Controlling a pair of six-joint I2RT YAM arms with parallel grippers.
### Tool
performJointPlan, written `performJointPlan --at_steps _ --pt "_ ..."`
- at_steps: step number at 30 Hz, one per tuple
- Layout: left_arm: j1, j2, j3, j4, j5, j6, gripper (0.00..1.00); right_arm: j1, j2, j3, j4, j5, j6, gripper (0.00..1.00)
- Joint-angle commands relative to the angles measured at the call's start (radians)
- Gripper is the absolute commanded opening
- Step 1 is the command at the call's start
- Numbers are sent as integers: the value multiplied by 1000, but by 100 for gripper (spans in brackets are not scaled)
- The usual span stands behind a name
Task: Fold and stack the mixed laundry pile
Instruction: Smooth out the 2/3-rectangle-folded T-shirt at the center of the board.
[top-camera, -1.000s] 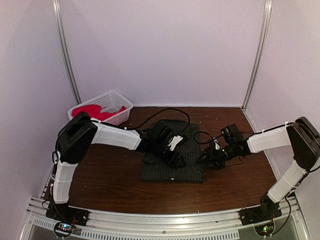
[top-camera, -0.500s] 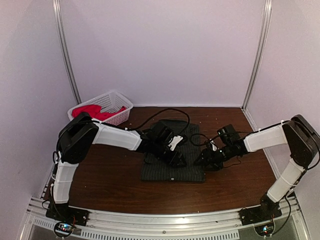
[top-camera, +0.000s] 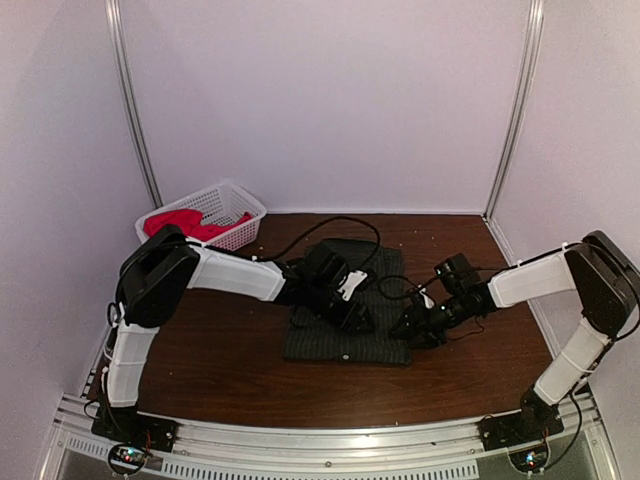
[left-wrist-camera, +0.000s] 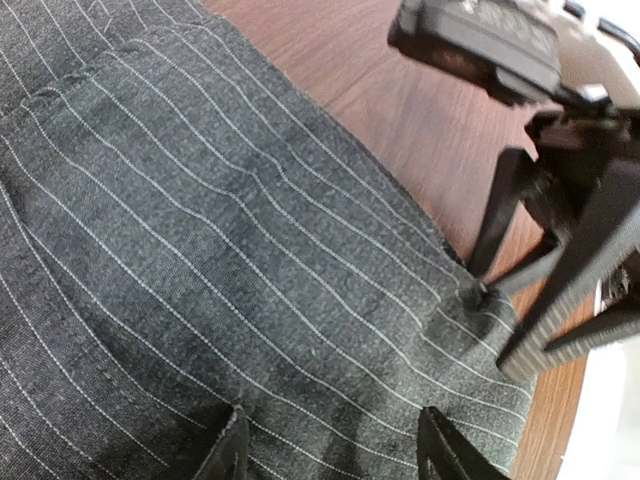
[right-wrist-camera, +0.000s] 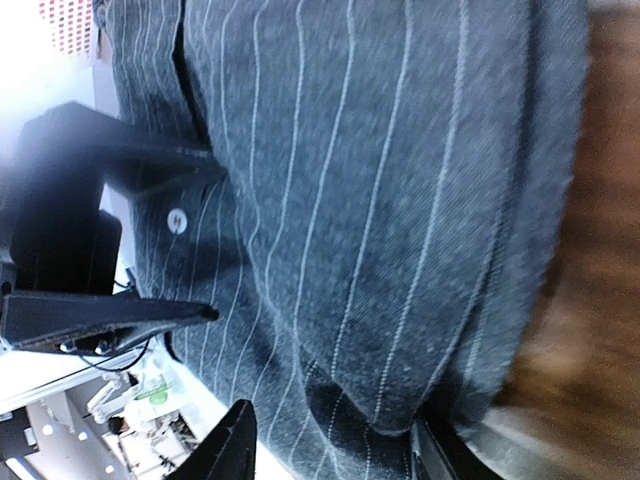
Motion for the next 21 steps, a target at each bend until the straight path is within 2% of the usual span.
performJointPlan --at_steps 1,9,16,21 --pt "4 55 4 -39 -15 -24 59 10 -41 -22 2 -95 17 51" --pt "5 62 -1 -35 -25 -41 59 8 -126 -85 -23 -128 63 46" --pt "5 67 -1 -30 -21 -46 60 8 -34 -106 118 -123 49 51" --pt "5 69 -2 -35 -18 -43 60 8 19 -39 61 -75 -56 58"
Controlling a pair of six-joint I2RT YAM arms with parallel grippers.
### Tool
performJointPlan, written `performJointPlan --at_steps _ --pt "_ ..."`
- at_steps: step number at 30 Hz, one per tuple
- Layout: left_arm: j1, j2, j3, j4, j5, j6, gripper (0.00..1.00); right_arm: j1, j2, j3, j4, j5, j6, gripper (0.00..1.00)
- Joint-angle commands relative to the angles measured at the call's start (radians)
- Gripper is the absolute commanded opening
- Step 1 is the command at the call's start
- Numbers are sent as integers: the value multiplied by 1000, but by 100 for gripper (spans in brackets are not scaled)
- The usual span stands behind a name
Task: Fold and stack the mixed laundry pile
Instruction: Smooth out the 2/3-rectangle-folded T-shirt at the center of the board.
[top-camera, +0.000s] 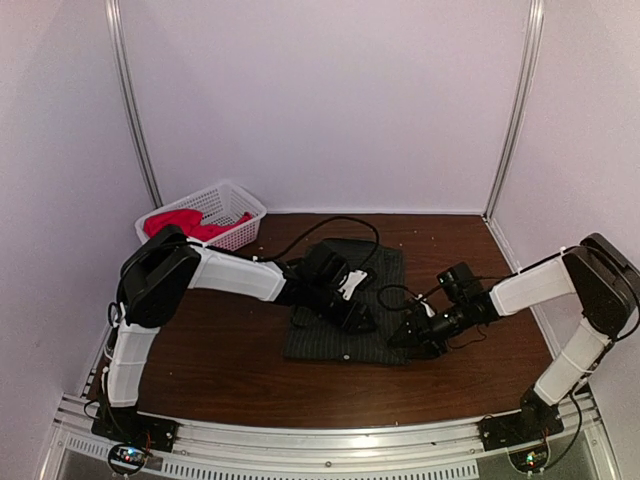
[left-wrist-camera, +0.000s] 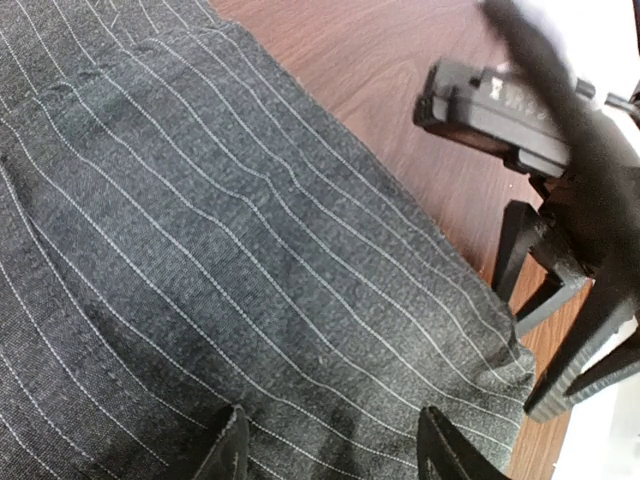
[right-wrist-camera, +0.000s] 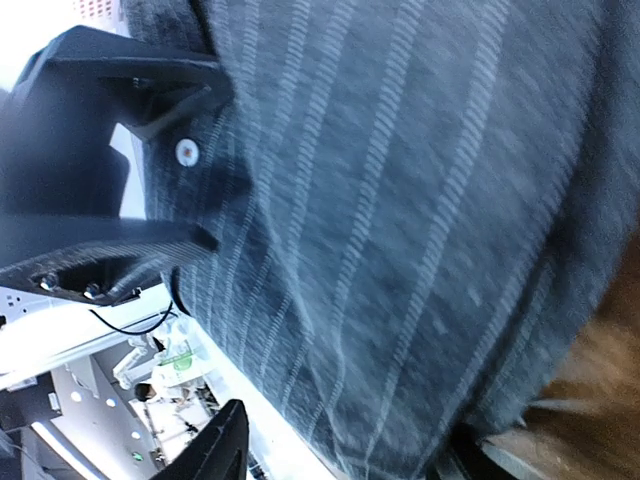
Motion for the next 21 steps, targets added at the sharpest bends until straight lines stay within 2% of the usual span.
performJointPlan --at_steps 1,6,12,16,19,21 --pt "4 61 -8 -46 -17 -10 60 6 29 60 -25 65 -122 59" --pt "5 62 -11 -45 -15 -7 60 5 -1 80 5 77 -202 60" --pt "5 69 -4 -48 -21 -11 60 6 89 107 -32 -132 -261 53" --pt "5 73 -2 -47 -24 -17 60 7 104 96 -118 -162 -272 53" --pt "6 72 -5 -40 -24 -22 60 7 111 133 -324 -114 -345 50" --pt "6 74 -9 -34 -23 -27 60 6 69 128 -384 -98 -358 49"
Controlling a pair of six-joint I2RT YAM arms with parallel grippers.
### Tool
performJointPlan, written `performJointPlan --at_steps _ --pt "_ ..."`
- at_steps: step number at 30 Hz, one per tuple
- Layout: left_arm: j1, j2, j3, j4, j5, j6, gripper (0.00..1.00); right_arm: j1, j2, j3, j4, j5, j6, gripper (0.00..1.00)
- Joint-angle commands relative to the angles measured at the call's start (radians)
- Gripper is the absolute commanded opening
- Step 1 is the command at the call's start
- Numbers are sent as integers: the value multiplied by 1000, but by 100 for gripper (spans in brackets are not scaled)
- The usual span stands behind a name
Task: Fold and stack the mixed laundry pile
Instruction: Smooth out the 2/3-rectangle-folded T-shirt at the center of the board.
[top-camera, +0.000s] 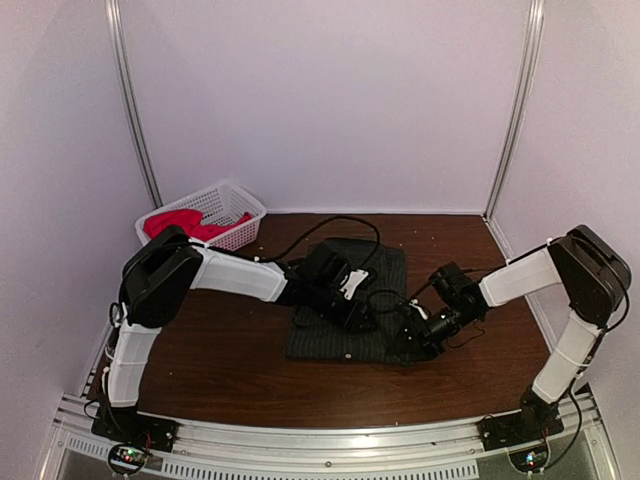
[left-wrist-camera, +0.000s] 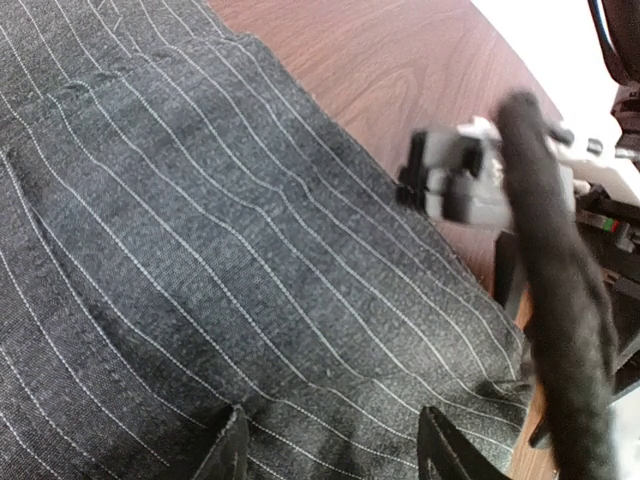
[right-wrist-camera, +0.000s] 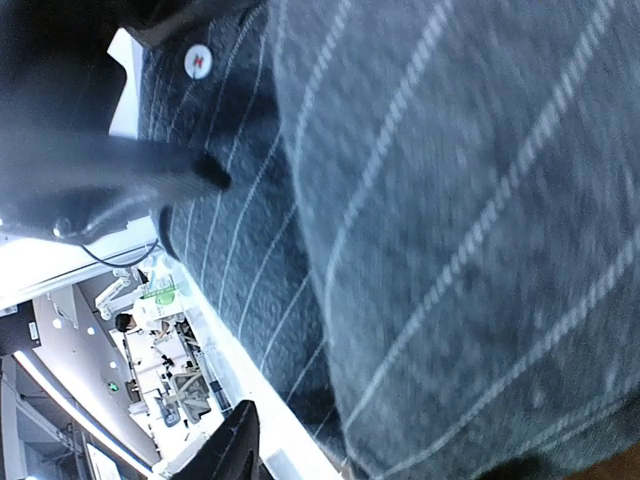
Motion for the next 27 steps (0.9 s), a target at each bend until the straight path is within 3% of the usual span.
performJointPlan --at_steps 1,4,9,17,21,27 --pt "6 62 -18 -50 -27 -24 60 2 -59 14 -234 4 -75 48" --pt "7 65 -18 -48 -33 -28 60 2 -101 3 -261 -28 -72 38" --pt "7 67 -23 -47 -36 -41 60 -2 -122 1 -293 -47 -68 0" --pt "16 39 -41 -55 -51 -47 60 -57 -172 -49 -422 162 -80 0" --pt "13 -19 -41 -58 -27 -15 62 -58 -185 -41 -425 209 -72 25" --pt "16 -230 -38 -71 52 -15 71 -60 -296 126 -474 291 -78 46"
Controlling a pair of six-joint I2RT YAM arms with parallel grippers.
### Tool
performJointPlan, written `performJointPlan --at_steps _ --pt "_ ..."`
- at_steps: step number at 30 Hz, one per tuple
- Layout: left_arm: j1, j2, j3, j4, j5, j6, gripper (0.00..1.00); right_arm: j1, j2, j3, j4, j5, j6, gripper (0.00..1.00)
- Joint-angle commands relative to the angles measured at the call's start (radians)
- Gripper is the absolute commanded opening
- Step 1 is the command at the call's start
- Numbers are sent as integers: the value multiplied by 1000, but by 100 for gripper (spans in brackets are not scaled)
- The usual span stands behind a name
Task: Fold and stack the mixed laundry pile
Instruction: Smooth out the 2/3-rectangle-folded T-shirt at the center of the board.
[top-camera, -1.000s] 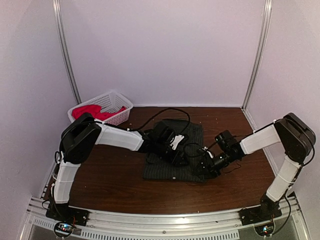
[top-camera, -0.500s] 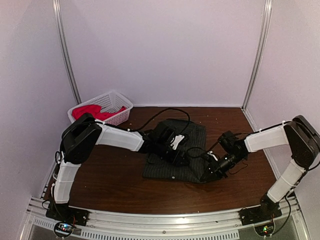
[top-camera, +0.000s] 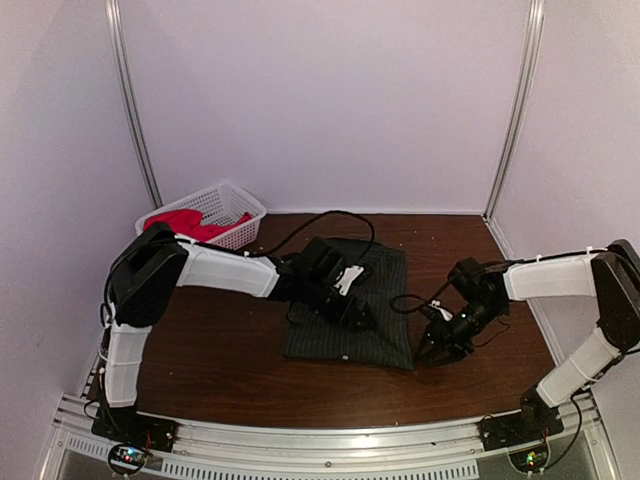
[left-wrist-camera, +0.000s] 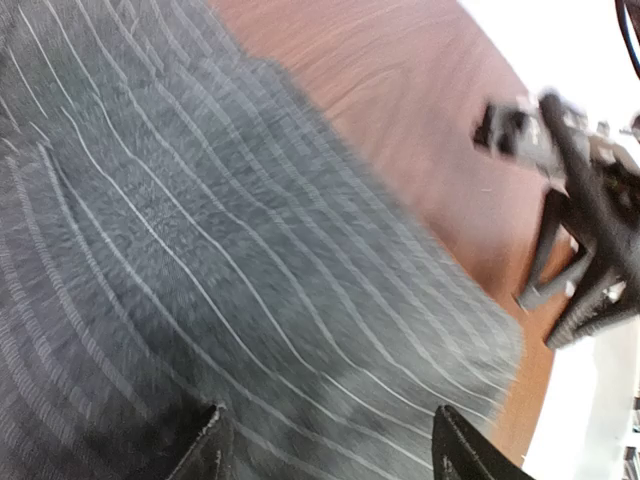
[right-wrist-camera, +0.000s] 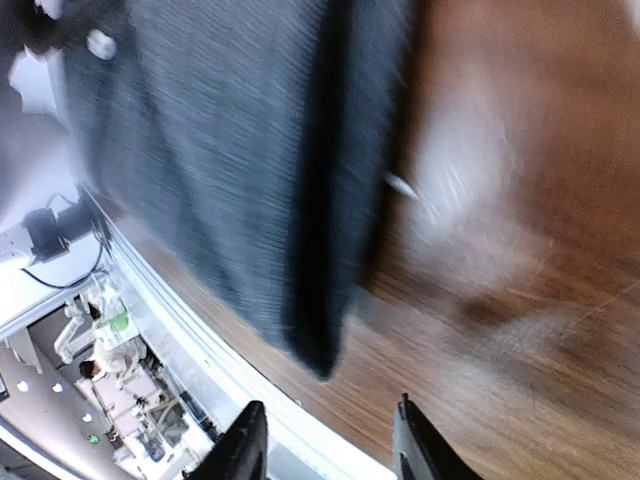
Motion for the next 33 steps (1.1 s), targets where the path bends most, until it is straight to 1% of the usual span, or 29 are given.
performJointPlan --at_steps 1,4,6,8,10,14,18,21,24,27,28,31,33 --pt "17 -195 -26 -47 26 7 72 -4 -96 150 -31 89 0 47" --pt "58 -270 -152 2 19 -34 73 -2 -101 195 94 60 70 48" --pt "93 -291 -228 36 33 -54 72 6 -78 192 215 -11 142 48" --pt "110 -299 -270 53 39 -53 71 23 -37 193 315 -52 218 45" --pt "120 -300 -304 78 47 -56 70 48 11 202 389 -77 251 44" --pt "138 -268 -356 120 70 -63 67 63 129 178 505 -129 267 41" --pt "163 -224 -416 172 67 -78 65 20 285 182 449 -74 175 35" --pt "173 -223 -478 194 53 -76 63 -16 350 196 377 15 115 32" --pt "173 -240 -519 181 35 -54 63 -18 351 214 316 75 75 31" --pt "165 -333 -568 196 0 -7 64 -7 292 236 290 42 41 31" --pt "149 -389 -576 191 -46 29 65 0 266 258 274 25 19 31" --pt "74 -539 -586 139 -253 183 78 10 192 319 268 -21 17 33" --pt "22 -599 -592 118 -383 295 80 15 180 364 283 -56 50 34"
